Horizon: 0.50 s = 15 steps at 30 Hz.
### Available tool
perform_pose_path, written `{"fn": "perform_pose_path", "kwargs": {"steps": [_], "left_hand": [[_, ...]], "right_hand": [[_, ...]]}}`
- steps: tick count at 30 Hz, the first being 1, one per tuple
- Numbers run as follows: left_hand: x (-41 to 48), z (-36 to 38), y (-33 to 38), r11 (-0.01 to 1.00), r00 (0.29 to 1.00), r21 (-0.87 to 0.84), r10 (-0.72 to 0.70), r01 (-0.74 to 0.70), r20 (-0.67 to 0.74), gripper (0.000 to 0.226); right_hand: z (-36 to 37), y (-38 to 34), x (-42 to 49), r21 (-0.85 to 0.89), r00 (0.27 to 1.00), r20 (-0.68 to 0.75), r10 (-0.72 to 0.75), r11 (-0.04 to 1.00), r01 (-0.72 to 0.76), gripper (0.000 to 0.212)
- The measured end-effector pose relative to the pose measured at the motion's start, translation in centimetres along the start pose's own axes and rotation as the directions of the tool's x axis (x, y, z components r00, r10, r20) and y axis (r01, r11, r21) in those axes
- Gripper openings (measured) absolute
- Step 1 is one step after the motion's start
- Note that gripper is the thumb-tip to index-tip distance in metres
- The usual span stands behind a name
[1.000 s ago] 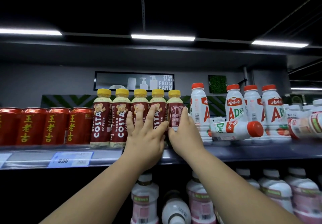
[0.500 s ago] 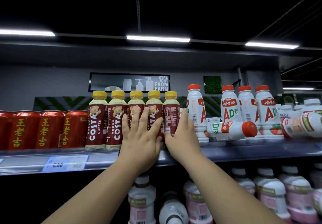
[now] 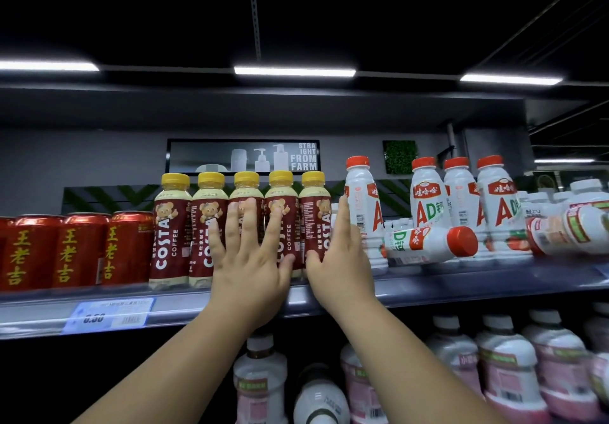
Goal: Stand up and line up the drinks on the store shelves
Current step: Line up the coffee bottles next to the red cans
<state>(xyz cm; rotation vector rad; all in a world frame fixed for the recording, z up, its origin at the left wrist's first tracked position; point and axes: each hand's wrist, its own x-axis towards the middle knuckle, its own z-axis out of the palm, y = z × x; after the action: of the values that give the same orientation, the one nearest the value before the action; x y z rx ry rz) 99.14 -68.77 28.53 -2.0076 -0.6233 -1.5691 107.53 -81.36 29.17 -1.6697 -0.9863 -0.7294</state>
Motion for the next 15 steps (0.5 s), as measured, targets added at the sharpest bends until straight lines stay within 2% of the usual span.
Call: {"fn": "perform_pose_path", "kwargs": {"steps": [4,8,15], "left_hand": [[-0.10,0.01,-0.04,1.000,1.000,0.005,-0.016,0.016,0.016,0.075],[-0.14,0.01,-0.04,1.000,0.999,0.003,-0.018,0.018,0.034,0.074],[-0.17,0.01,-0.02,0.999,0.997,-0.011,-0.034,0.035,0.064,0.074]], "right_hand": [[0.09,0.12,-0.30,-0.016,0.999,-0.046,-0.006,1.000,0.005,0.097],[0.35,0.18,-0.26,-0.071,0.998,-0.006,-0.062,0.996,0.061,0.096],[0.04,0.99,-0.42,-0.015,0.996,-0.057,-0.062,0.998,0.061,0.091]]}}
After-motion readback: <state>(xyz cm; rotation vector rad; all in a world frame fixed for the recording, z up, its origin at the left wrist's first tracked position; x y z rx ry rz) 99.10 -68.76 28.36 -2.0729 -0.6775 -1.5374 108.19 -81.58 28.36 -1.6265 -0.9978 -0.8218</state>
